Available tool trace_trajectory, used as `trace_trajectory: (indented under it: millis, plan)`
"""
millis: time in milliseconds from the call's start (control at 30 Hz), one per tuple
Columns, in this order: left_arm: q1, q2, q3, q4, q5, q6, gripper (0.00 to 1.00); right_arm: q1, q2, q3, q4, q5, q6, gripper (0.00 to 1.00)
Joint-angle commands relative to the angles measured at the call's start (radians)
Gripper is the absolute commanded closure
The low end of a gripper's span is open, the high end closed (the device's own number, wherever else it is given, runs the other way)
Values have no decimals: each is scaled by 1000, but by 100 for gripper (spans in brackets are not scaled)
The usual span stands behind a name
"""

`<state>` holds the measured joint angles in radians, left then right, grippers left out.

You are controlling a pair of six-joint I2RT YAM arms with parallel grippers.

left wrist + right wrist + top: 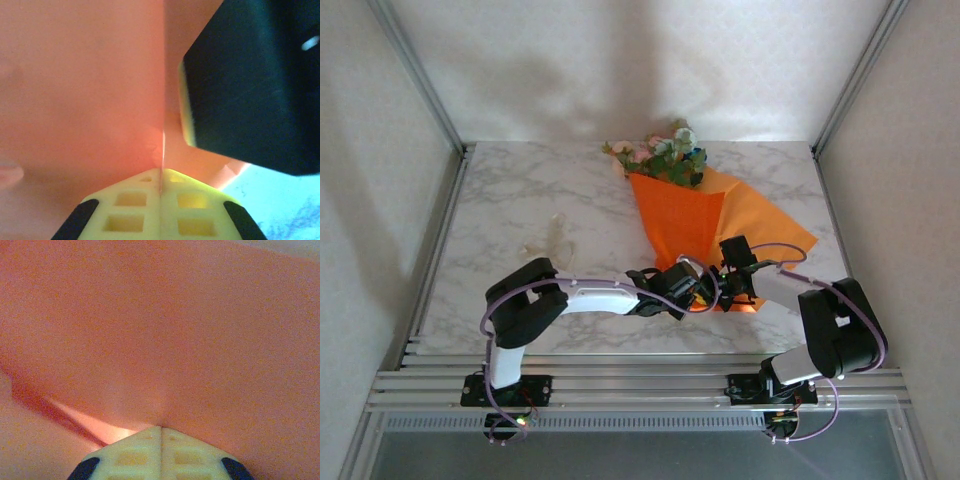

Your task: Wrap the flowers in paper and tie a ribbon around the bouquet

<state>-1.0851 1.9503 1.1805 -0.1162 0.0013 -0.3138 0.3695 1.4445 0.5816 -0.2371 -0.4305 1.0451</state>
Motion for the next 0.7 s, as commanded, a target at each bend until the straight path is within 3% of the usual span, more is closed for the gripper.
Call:
trace_trajectory:
  millis: [0, 333, 500, 667]
  plan:
    - [-10, 44, 11, -19, 24, 2, 100, -6, -44, 35, -111, 55, -44, 90]
    - [-12, 98, 11, -30, 36, -17, 100, -79, -226, 181, -329, 196, -164, 68]
    - [-12, 95, 14, -33, 35, -16, 100, -88, -171, 224, -273, 130, -200, 57]
    - [-13, 89, 13, -39, 34, -14, 100, -87, -76, 206, -148, 46, -166, 55]
